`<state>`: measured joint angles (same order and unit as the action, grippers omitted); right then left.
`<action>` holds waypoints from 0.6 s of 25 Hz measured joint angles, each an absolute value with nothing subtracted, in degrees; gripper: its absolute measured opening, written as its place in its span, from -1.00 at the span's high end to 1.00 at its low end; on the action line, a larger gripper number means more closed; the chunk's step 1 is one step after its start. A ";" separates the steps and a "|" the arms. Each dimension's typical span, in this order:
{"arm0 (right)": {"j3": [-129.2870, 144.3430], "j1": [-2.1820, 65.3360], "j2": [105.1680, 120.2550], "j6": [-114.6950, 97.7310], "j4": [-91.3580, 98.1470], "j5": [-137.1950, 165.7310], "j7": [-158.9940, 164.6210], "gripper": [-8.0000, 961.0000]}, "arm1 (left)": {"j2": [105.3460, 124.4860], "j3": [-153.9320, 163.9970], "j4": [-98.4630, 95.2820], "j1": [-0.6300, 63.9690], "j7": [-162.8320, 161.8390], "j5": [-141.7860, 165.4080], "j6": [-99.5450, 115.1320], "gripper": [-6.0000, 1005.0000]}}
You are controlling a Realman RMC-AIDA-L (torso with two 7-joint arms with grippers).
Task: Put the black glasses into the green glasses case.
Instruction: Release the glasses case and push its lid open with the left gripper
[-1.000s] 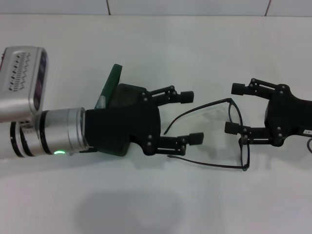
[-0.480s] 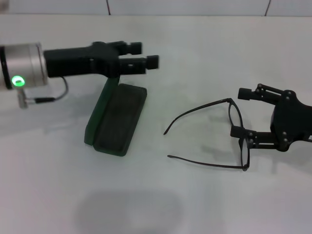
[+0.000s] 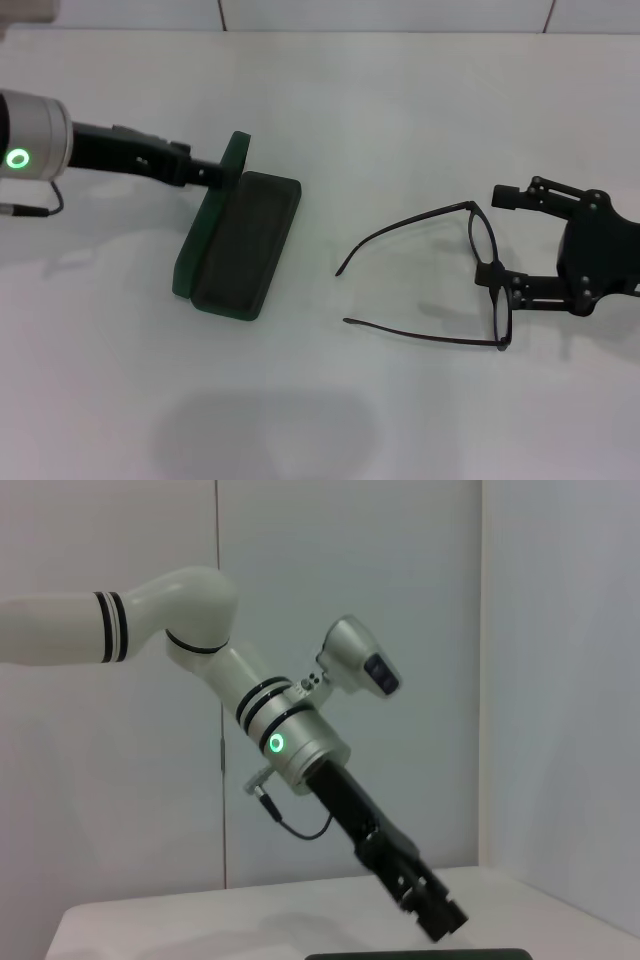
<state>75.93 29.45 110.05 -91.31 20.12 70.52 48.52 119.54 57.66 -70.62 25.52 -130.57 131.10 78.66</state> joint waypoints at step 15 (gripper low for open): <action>75.93 29.56 110.12 -91.22 20.12 70.84 48.38 -0.79 | 119.63 66.89 -71.41 26.50 -139.04 139.99 76.95 -0.43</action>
